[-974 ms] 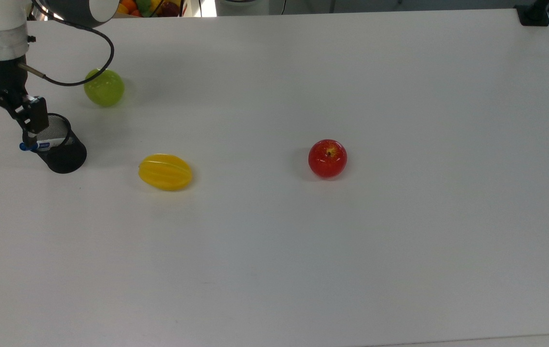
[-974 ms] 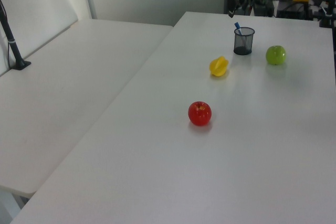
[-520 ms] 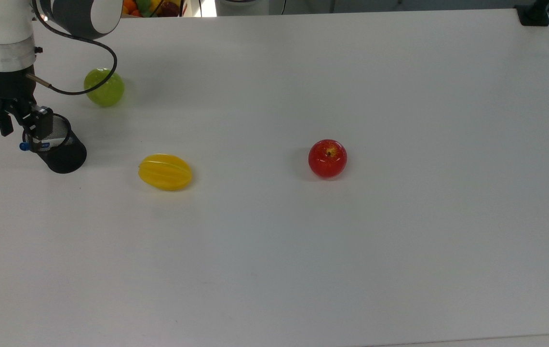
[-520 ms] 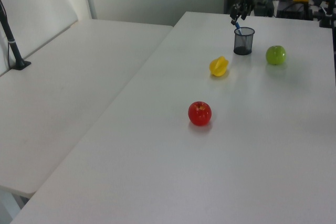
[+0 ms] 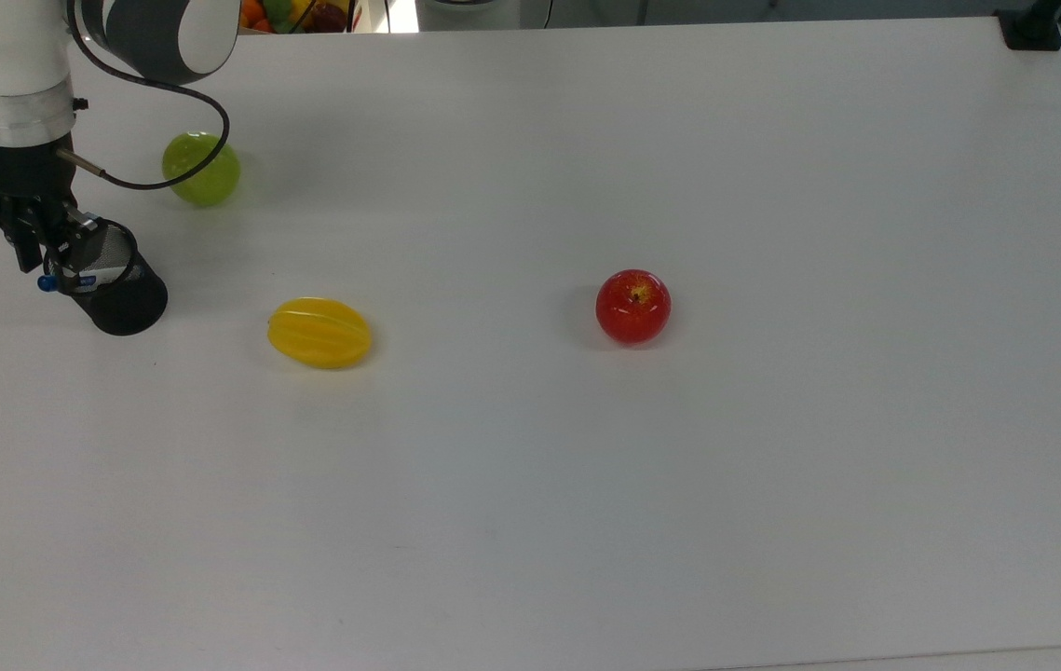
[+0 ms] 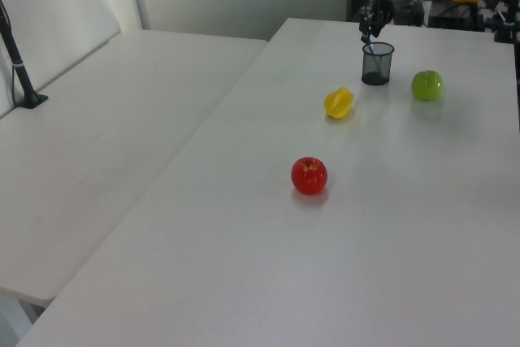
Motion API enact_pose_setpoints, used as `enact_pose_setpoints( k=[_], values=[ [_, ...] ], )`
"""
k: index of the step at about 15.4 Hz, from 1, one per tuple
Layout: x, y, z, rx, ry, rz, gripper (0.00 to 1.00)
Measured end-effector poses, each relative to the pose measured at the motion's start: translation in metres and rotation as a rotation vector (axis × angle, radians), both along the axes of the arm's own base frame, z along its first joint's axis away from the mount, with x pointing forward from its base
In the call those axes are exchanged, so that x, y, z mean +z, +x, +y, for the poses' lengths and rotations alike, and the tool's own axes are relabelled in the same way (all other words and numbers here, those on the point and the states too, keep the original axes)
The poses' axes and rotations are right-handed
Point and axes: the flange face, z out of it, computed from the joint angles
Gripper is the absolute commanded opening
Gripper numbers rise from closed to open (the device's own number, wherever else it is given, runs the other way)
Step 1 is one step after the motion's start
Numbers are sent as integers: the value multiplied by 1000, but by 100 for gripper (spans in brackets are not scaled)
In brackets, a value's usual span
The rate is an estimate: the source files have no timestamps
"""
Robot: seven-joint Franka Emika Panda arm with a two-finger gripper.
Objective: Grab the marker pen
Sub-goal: 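Lower the gripper and close it on the marker's blue cap, then lift the marker up out of the mesh cup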
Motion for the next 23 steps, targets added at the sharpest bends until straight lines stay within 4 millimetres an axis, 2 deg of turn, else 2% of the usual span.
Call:
enact_pose_setpoints(
  k=[17,23],
  values=[
    [1,-1,-3,-6,0,-2,13],
    [4,-2,-8,-17,6,-14,11]
  ],
)
